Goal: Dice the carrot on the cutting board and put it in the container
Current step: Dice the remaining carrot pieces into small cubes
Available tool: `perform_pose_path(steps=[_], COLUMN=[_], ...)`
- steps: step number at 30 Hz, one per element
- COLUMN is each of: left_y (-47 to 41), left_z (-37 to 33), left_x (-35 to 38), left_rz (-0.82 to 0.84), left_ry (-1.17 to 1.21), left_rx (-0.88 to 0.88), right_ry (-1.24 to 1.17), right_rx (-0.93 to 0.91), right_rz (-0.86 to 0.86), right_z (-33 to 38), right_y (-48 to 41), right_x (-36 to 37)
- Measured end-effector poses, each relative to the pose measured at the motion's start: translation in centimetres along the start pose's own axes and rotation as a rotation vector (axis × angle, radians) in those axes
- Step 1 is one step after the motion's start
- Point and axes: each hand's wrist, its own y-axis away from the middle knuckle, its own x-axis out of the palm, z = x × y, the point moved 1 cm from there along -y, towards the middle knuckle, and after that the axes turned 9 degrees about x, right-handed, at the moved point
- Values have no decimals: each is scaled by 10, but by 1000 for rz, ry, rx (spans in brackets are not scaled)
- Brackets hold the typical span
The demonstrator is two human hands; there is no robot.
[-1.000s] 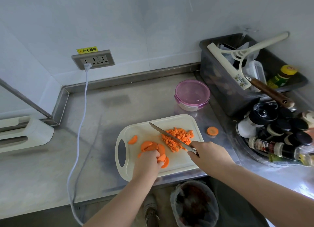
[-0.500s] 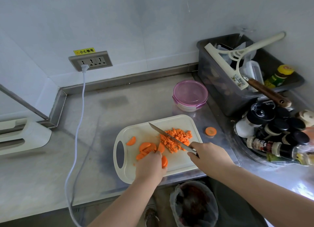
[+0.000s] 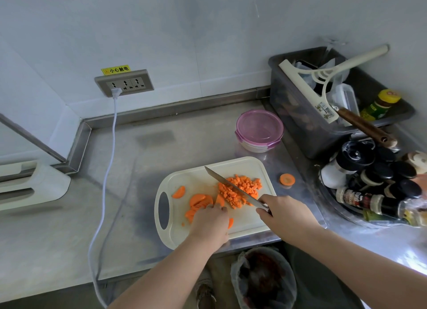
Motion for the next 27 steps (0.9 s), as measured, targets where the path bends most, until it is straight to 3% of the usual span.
perform_pose_path(steps=[3, 8, 12, 17, 21, 27], left_y=[0, 1, -5, 3, 12, 8], left_z=[8, 29, 40, 50, 66, 78], left_x=[0, -4, 1, 23, 40, 55], left_rz=[19, -66, -102, -286, -409, -446], left_ry=[-54, 145, -21, -111, -153, -61], left_rx=[107, 90, 219, 291, 293, 237], right_ry=[-4, -18, -24, -30, -31, -23], right_rx=[15, 38, 44, 52, 51, 47], right_rz=[11, 13, 12, 14, 17, 30], right_z=[-1, -2, -5, -7, -6, -2], right_y=[-1, -3, -3, -4, -5, -8], right_x=[-2, -5, -4, -4, -2, 1])
